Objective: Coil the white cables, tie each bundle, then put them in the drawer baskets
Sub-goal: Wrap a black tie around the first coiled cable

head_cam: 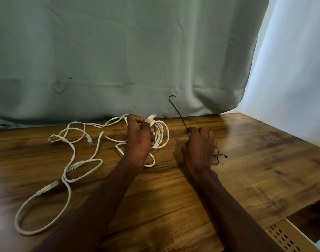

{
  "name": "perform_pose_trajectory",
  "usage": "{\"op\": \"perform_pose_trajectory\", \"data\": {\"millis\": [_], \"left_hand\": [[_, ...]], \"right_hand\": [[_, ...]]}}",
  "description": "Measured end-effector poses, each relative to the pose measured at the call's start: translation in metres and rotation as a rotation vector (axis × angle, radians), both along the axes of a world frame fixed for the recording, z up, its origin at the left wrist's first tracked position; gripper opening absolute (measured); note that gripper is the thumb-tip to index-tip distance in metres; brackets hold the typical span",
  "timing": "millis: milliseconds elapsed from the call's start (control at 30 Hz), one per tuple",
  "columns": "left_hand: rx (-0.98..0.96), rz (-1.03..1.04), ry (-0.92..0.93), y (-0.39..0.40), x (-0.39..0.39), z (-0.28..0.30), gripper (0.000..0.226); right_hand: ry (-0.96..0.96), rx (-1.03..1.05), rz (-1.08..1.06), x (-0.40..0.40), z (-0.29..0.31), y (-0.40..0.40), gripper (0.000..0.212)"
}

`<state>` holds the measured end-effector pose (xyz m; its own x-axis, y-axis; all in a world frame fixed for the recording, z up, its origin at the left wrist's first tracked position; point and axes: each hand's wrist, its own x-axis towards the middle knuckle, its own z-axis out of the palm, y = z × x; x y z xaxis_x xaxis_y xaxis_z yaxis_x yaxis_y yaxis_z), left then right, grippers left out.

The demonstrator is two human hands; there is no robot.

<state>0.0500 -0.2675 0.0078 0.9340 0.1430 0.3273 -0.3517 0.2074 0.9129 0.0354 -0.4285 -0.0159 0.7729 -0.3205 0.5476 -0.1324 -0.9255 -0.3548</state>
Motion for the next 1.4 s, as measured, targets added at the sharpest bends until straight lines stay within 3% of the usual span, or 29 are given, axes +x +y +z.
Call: {"op": "perform_pose_trajectory", "data": {"millis": [100, 333, 533, 633, 733, 867, 967, 1267, 1333, 1400], "left_hand": [[-0.065, -0.004, -0.036, 0.011, -0.005, 0.012, 0.002], [-0.013, 0.152, -0.134, 0.102, -0.017, 0.036, 0.004], [-0.059, 0.27, -0.113, 0.185, -0.004, 0.01, 0.011], [-0.063, 0.314, -0.1, 0.206, 0.006, 0.0, 0.009], [-0.117, 0.356, -0.119, 0.227, 0.013, 0.004, 0.005], [-0.14, 0.458, -0.135, 0.251, 0.016, 0.009, 0.007], [-0.14, 0.477, -0.14, 0.256, 0.017, 0.01, 0.004], [0.061, 0.37, -0.236, 0.222, 0.005, 0.01, 0.002], [0.146, 0.311, -0.289, 0.208, 0.001, 0.005, 0.002], [0.238, 0.259, -0.314, 0.194, -0.001, 0.0, 0.002]], "right_hand": [[-0.178, 0.026, 0.033, 0.001, -0.007, 0.001, 0.022], [-0.365, 0.166, 0.385, 0.002, -0.01, 0.017, 0.019], [-0.332, 0.564, 0.606, 0.005, 0.008, 0.095, 0.016], [-0.297, 0.654, 0.685, 0.021, 0.025, 0.15, 0.014], [-0.335, 0.622, 0.738, 0.034, 0.025, 0.198, 0.009], [-0.388, 0.342, 0.762, 0.033, 0.01, 0.217, 0.013], [-0.363, 0.26, 0.826, 0.022, 0.006, 0.215, 0.015], [-0.301, 0.314, 0.824, 0.029, -0.001, 0.216, 0.008], [-0.286, 0.406, 0.856, 0.029, 0.0, 0.221, 0.009], [-0.208, 0.63, 0.899, 0.027, 0.004, 0.225, 0.013]]}}
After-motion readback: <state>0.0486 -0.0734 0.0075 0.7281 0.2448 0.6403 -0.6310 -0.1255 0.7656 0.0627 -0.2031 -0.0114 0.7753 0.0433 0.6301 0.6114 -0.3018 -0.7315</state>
